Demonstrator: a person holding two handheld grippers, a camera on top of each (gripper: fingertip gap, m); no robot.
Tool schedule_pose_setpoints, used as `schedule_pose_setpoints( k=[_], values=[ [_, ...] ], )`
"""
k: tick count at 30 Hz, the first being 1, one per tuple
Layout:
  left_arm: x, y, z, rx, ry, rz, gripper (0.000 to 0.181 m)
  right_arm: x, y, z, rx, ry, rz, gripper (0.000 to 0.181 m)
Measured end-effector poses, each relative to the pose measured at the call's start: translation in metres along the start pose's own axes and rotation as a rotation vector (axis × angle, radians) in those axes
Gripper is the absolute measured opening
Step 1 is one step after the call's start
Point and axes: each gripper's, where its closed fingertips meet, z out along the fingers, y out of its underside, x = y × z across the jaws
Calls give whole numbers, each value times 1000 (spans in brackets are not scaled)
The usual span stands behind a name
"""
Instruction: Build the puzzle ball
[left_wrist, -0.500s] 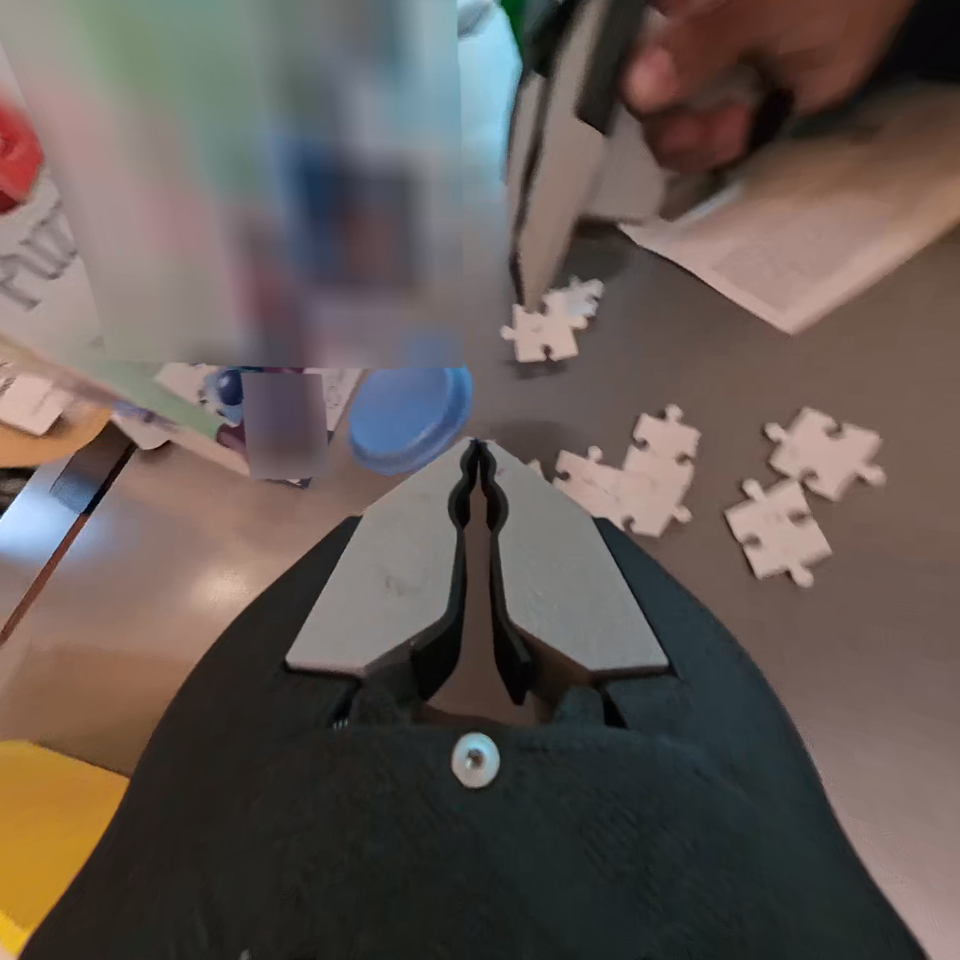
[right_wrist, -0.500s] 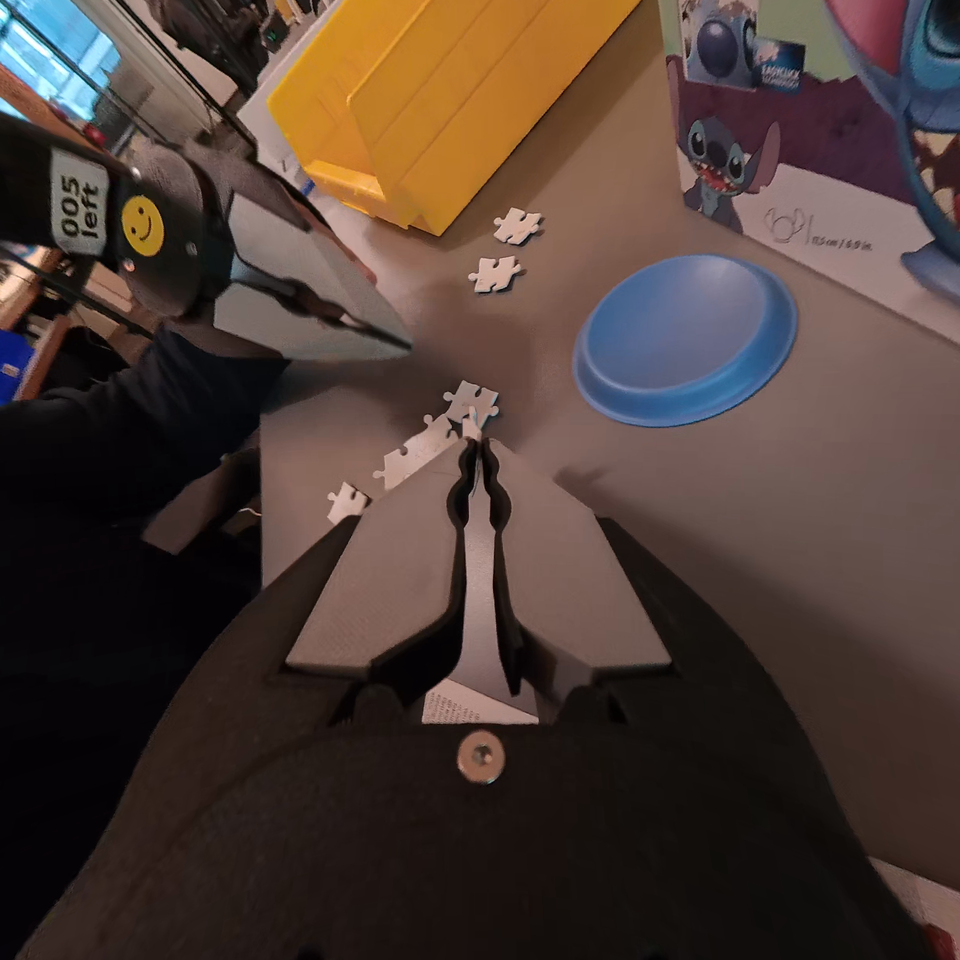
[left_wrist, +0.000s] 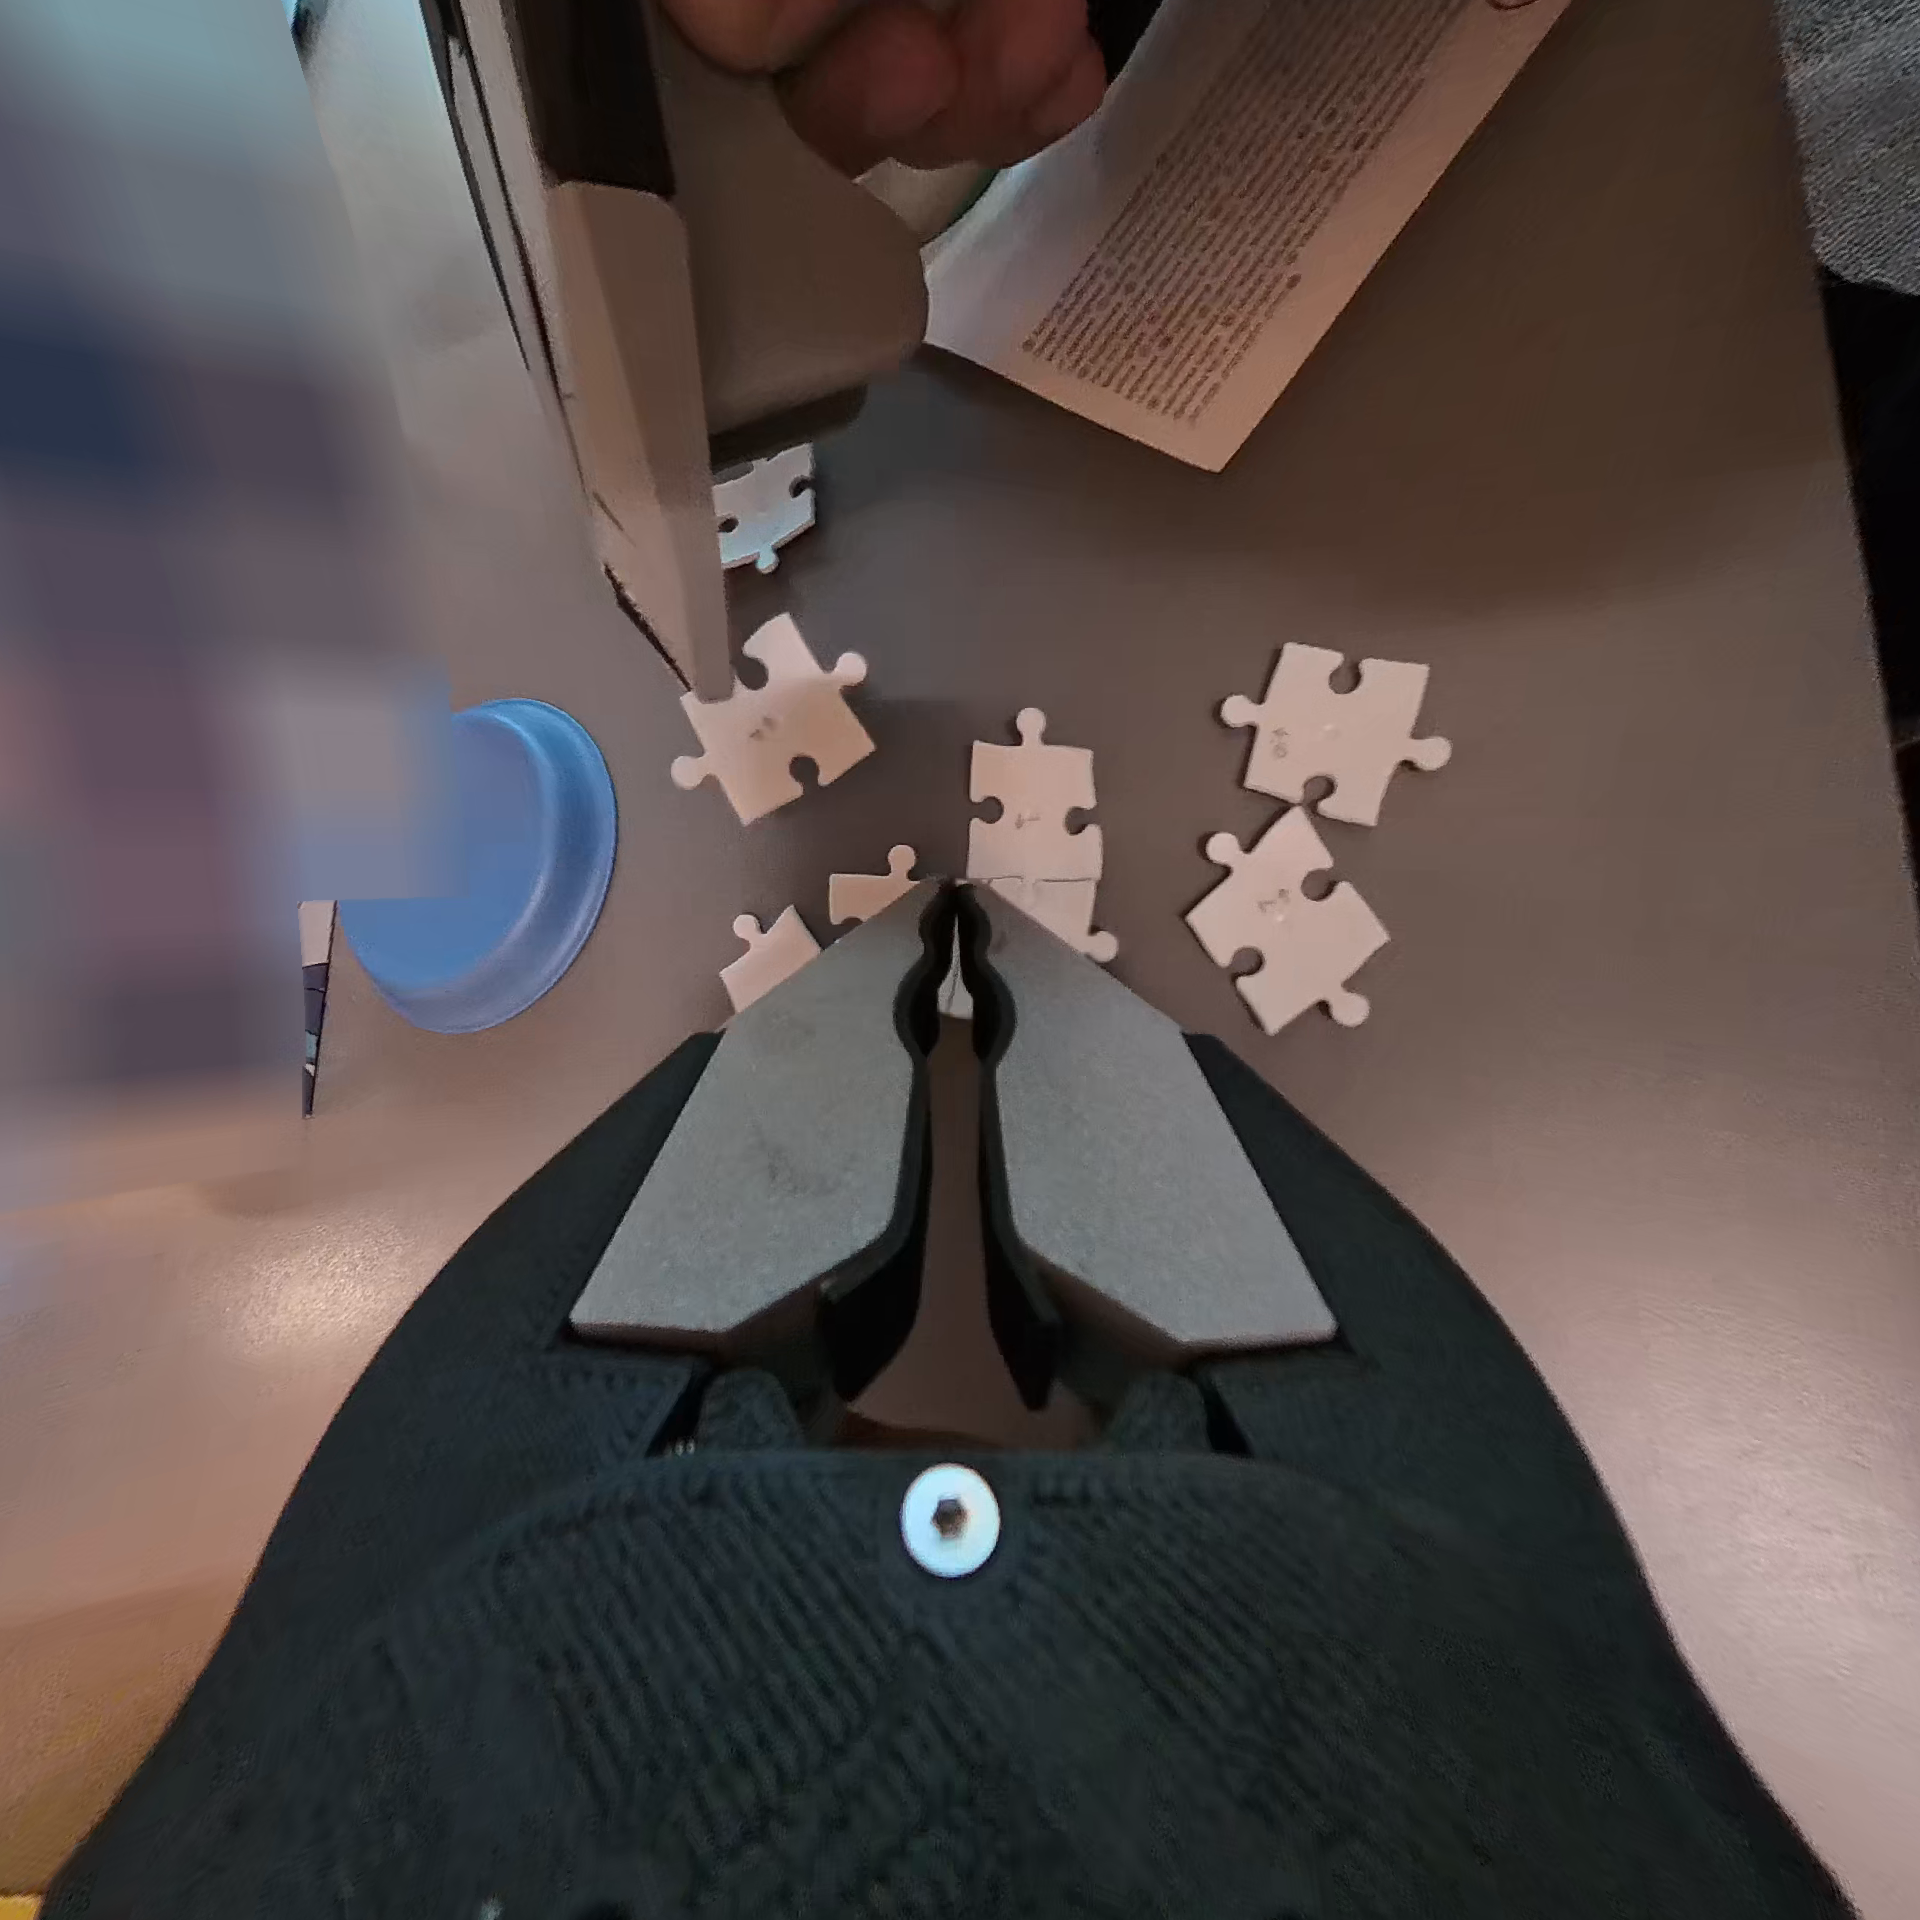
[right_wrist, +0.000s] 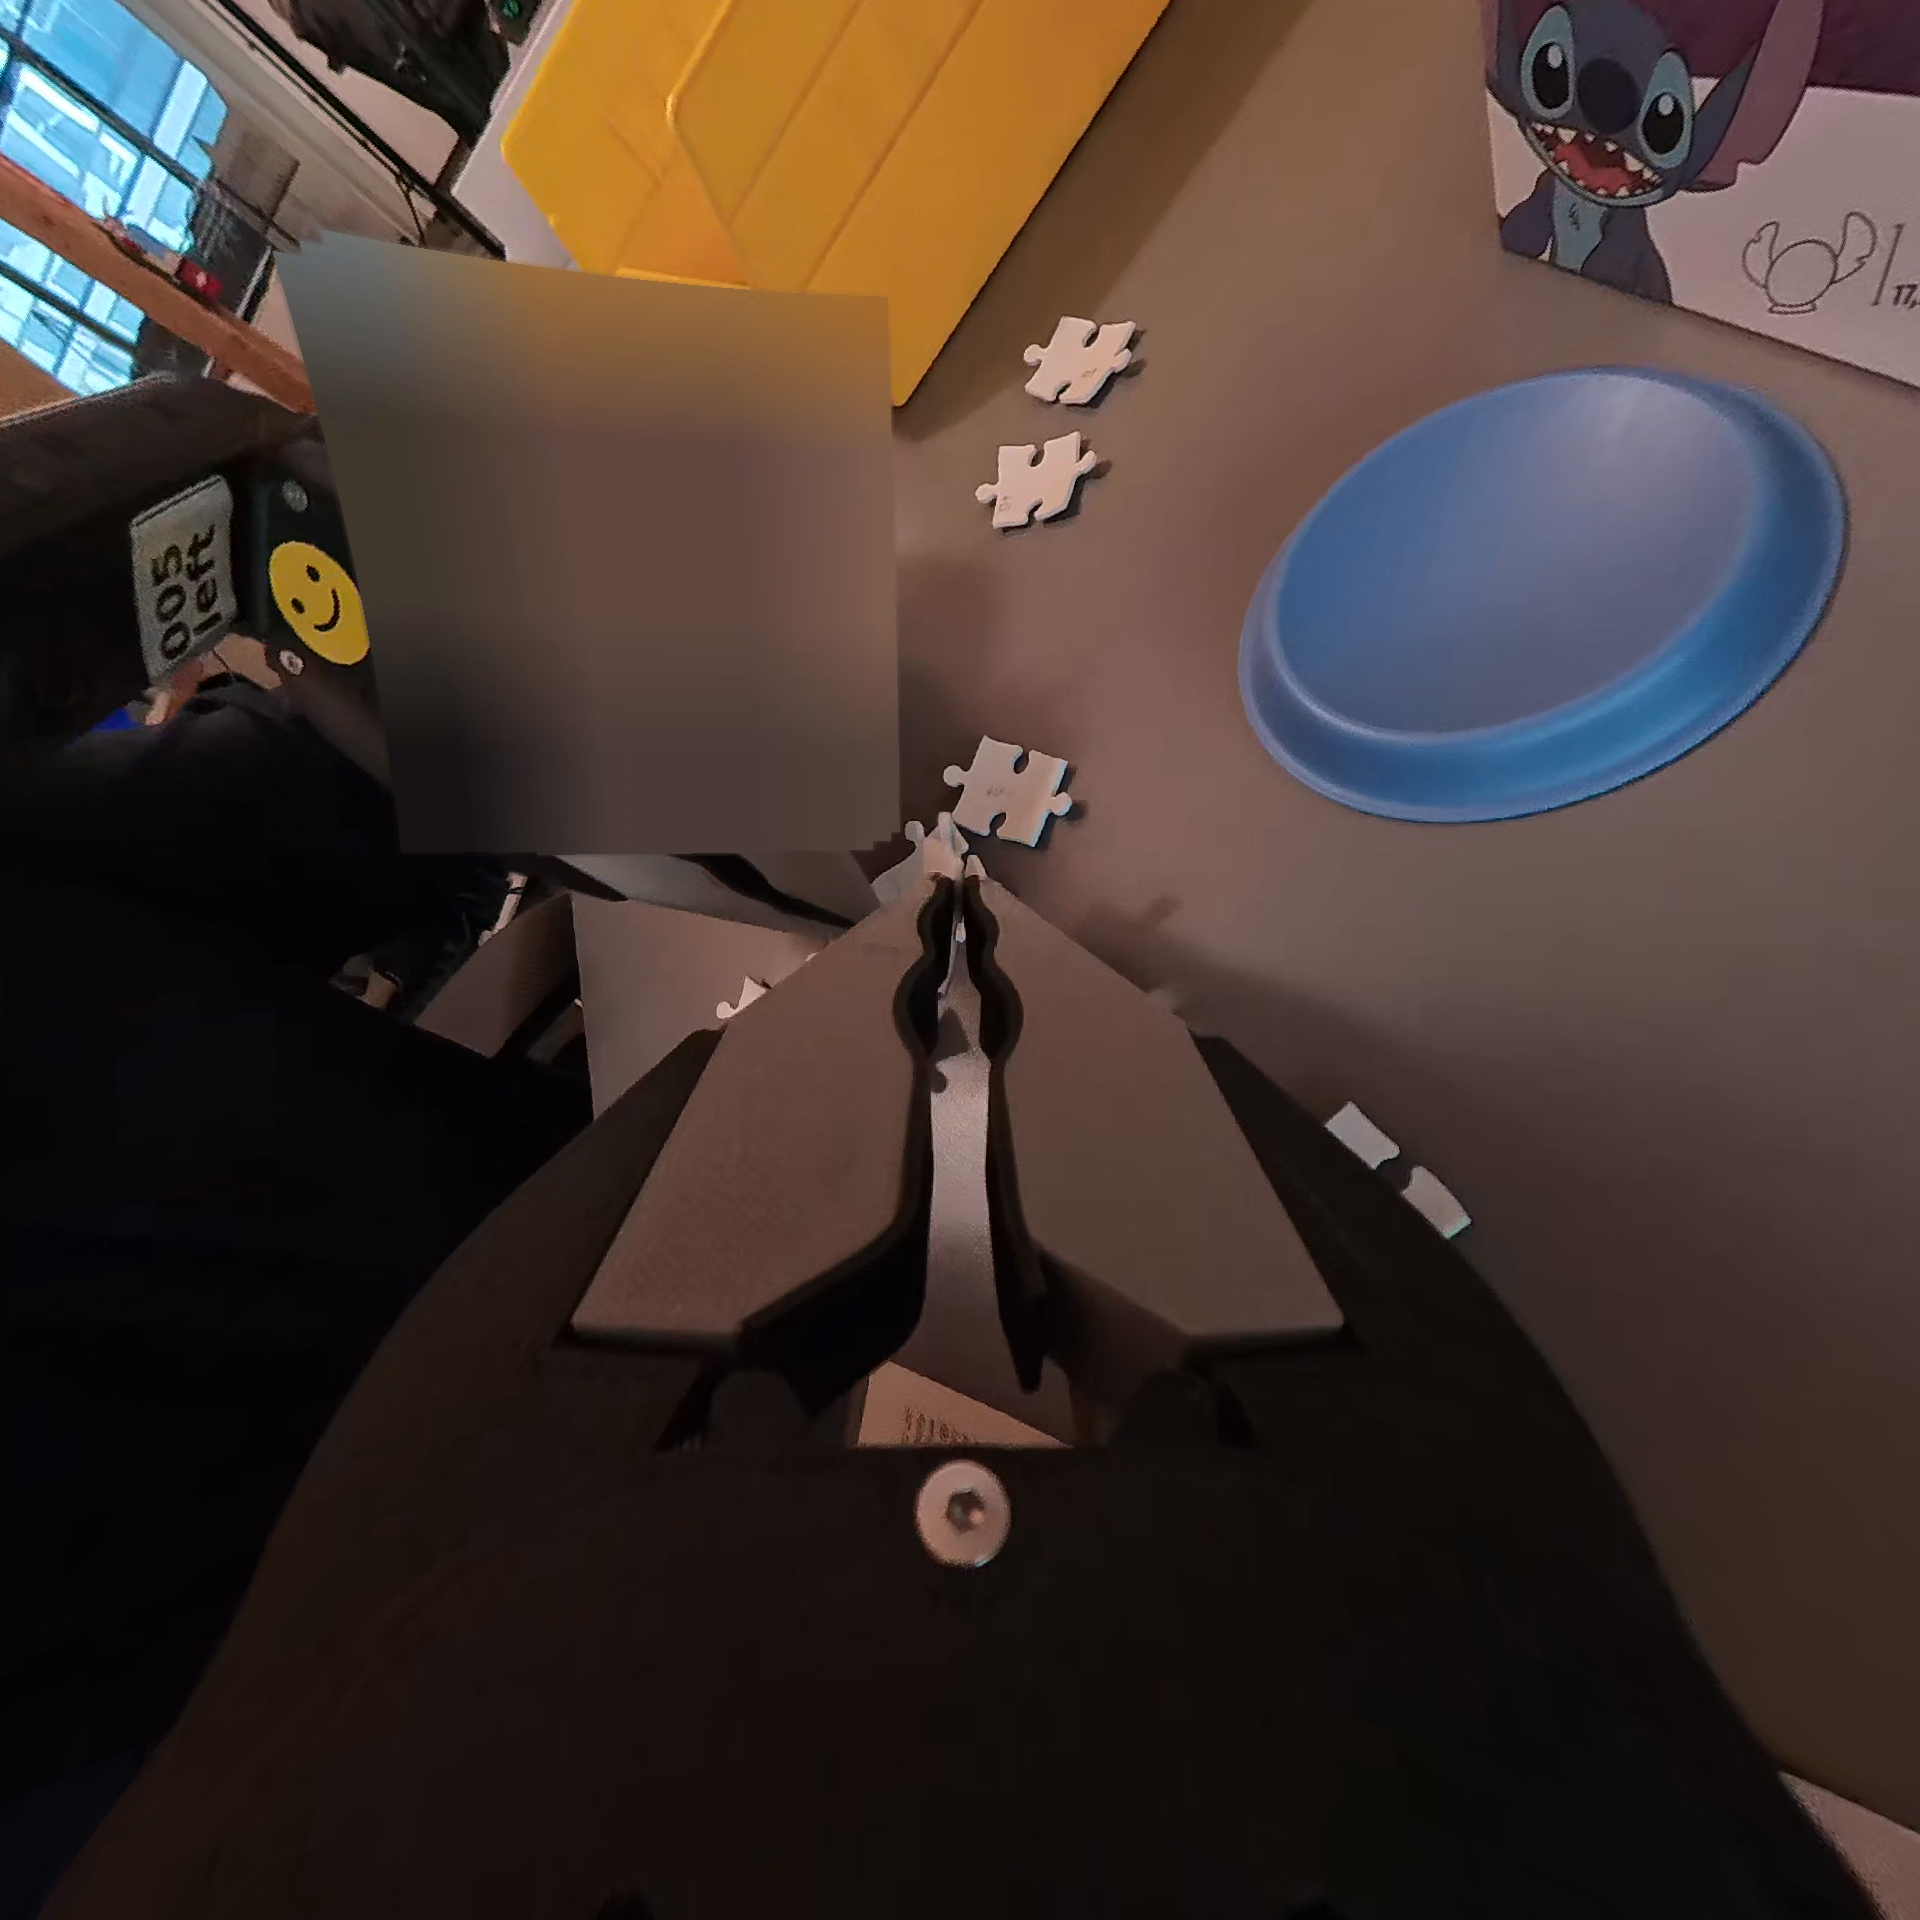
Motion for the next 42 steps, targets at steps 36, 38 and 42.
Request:
schedule_pose_setpoints(
  k=[36, 38, 42],
  values=[
    [11, 6, 3, -101, -279, -615, 0, -11, 10, 18, -69, 53, -115, 0],
    [11, 6, 3, -101, -270, -614, 0, -10, 9, 21, -79, 40, -120, 0],
    [11, 6, 3, -118, -248, -582, 0, -15, 6, 25, -119, -31, -150, 0]
  ],
)
